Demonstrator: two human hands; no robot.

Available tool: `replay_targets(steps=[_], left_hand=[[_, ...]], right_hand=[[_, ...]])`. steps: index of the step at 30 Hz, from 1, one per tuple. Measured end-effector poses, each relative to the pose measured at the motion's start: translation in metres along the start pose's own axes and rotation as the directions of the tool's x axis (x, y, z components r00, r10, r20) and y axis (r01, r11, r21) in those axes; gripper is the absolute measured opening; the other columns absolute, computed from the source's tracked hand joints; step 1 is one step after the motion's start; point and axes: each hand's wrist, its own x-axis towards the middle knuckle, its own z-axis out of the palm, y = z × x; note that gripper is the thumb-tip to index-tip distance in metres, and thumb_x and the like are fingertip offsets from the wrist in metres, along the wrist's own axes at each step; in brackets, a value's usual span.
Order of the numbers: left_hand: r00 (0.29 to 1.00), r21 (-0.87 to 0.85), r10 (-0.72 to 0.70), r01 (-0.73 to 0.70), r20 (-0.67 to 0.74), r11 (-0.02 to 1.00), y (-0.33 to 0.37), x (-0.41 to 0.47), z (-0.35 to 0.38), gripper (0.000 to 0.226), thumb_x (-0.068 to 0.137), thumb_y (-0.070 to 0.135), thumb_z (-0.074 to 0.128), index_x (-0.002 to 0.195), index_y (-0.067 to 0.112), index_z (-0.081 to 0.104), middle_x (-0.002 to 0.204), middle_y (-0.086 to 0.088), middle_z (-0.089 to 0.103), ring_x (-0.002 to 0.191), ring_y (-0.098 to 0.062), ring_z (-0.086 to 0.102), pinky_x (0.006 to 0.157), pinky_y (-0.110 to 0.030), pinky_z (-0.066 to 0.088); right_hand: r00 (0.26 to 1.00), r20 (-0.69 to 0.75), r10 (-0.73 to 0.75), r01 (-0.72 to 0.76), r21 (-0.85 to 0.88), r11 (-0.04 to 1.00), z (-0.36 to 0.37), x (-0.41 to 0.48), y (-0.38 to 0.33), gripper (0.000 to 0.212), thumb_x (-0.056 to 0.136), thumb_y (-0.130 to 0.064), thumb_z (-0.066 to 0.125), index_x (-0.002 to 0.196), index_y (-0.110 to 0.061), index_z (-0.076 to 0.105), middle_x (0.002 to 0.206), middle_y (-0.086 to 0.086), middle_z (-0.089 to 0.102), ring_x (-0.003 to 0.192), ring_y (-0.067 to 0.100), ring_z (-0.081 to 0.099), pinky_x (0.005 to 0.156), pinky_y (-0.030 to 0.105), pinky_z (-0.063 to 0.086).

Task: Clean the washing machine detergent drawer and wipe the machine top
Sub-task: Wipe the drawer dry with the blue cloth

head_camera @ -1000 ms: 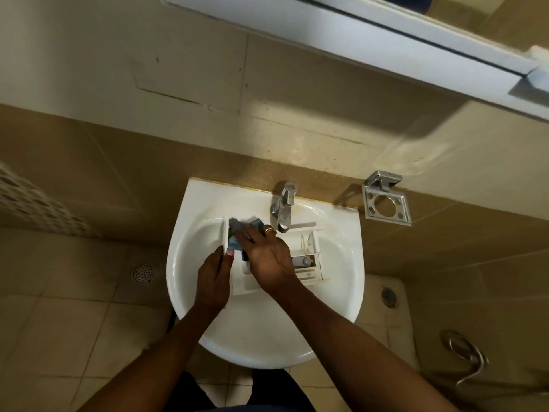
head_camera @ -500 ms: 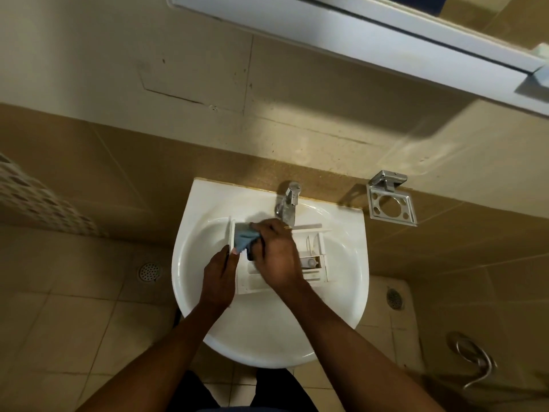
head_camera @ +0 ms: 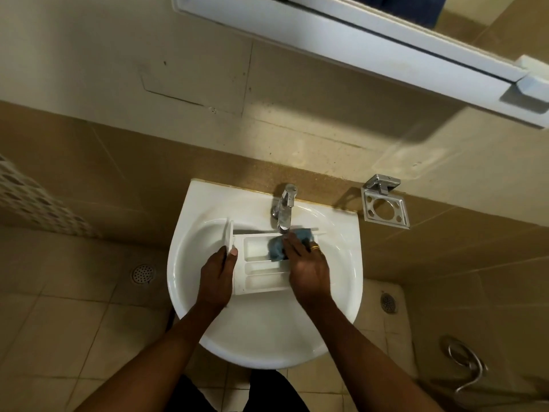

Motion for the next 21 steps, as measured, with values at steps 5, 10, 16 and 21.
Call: replay_targets(steps=[5, 10, 16, 21], left_hand=[[1.000, -0.003, -0.028, 0.028, 0.006, 1.000, 0.003, -0.001, 0.002, 0.028, 0.107, 0.034, 0.049, 0.111, 0.019, 0.072, 0.101, 0.006, 0.074, 0.096, -0.005, 0.068, 0.084, -0.021, 0.052], [0.994, 0.059, -0.039, 0.033, 0.102, 0.998, 0.003, -0.003, 0.000, 0.023, 0.105, 0.032, 0.055, 0.107, 0.015, 0.071, 0.096, -0.003, 0.073, 0.091, -0.015, 0.067, 0.079, -0.020, 0.051], [0.982, 0.215, -0.054, 0.014, 0.180, 0.976, 0.008, -0.013, -0.008, 0.043, 0.067, 0.039, 0.066, 0.099, 0.012, 0.059, 0.088, -0.015, 0.063, 0.079, -0.034, 0.060, 0.074, -0.048, 0.053], [0.972, 0.203, 0.068, -0.116, 0.227, 0.972, 0.021, -0.023, -0.025, 0.047, 0.065, 0.028, 0.070, 0.109, 0.020, 0.056, 0.098, 0.000, 0.065, 0.089, -0.011, 0.061, 0.071, -0.031, 0.053]], right_hand=[[0.962, 0.021, 0.274, -0.275, 0.094, 0.957, -0.019, -0.011, 0.035, 0.049, 0.083, -0.005, 0.071, 0.131, -0.015, 0.066, 0.117, 0.010, 0.072, 0.096, 0.036, 0.066, 0.076, 0.041, 0.057], [0.932, -0.002, 0.361, -0.358, 0.127, 0.925, -0.037, -0.016, 0.030, 0.032, 0.081, -0.033, 0.055, 0.099, -0.017, 0.076, 0.085, 0.007, 0.075, 0.075, 0.031, 0.070, 0.062, 0.029, 0.050], [0.838, 0.001, 0.546, -0.470, 0.512, 0.719, -0.060, -0.017, 0.048, 0.019, 0.080, -0.026, 0.045, 0.070, -0.017, 0.058, 0.062, -0.001, 0.059, 0.060, 0.019, 0.058, 0.052, 0.030, 0.043], [0.863, 0.074, 0.500, -0.363, 0.780, 0.510, -0.084, -0.013, 0.053, 0.024, 0.087, -0.028, 0.045, 0.065, -0.027, 0.056, 0.064, -0.006, 0.057, 0.065, 0.008, 0.055, 0.061, 0.031, 0.043]])
